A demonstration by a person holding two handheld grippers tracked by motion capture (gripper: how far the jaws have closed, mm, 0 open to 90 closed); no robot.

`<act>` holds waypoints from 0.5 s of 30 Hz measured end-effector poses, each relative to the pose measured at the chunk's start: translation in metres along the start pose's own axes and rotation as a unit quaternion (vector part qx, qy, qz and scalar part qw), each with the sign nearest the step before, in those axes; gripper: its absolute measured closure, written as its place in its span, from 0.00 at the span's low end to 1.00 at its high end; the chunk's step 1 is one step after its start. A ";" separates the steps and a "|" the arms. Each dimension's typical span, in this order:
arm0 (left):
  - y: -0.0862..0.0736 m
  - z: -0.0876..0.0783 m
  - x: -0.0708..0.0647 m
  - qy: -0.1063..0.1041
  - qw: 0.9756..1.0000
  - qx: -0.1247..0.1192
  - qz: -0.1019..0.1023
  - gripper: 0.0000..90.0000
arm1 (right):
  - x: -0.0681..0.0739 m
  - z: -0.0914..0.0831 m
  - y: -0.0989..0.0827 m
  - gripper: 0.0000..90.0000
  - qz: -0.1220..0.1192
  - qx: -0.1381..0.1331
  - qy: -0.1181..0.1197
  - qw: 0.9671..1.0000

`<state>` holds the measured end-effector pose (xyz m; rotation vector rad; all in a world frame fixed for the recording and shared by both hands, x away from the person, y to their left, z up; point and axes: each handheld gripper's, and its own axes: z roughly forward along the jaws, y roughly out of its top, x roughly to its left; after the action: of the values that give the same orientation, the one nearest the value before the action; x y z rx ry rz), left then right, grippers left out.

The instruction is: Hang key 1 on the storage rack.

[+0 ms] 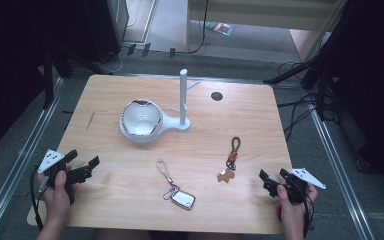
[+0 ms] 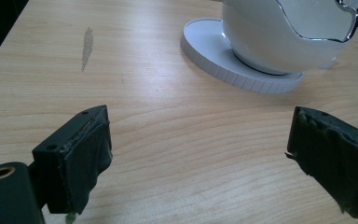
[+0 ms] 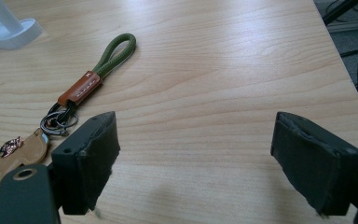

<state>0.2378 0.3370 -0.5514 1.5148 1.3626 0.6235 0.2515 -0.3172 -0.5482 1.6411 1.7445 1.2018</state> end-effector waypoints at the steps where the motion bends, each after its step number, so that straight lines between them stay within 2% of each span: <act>1: 0.000 0.000 0.000 0.000 1.000 0.000 0.000 0.08 | 0.000 0.000 0.000 0.17 0.000 0.000 0.000 1.000; 5: 0.000 0.000 0.000 -0.001 1.000 -0.002 0.000 0.08 | 0.001 0.000 0.000 0.17 -0.002 0.001 -0.004 1.000; 10: 0.000 0.000 0.000 0.000 1.000 -0.003 0.000 0.08 | 0.007 0.000 -0.001 0.16 -0.031 -0.003 -0.021 0.999; 14: 0.000 0.000 0.000 0.000 1.000 -0.002 -0.002 0.08 | 0.013 0.002 -0.001 0.17 -0.059 0.012 -0.034 0.998; 15: 0.000 0.000 0.000 0.000 1.000 -0.002 -0.002 0.08 | 0.015 0.003 -0.002 0.17 -0.057 0.016 -0.036 0.998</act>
<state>0.2375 0.3372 -0.5515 1.5087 1.3629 0.6233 0.2500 -0.3020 -0.5474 1.5592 1.7944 1.0554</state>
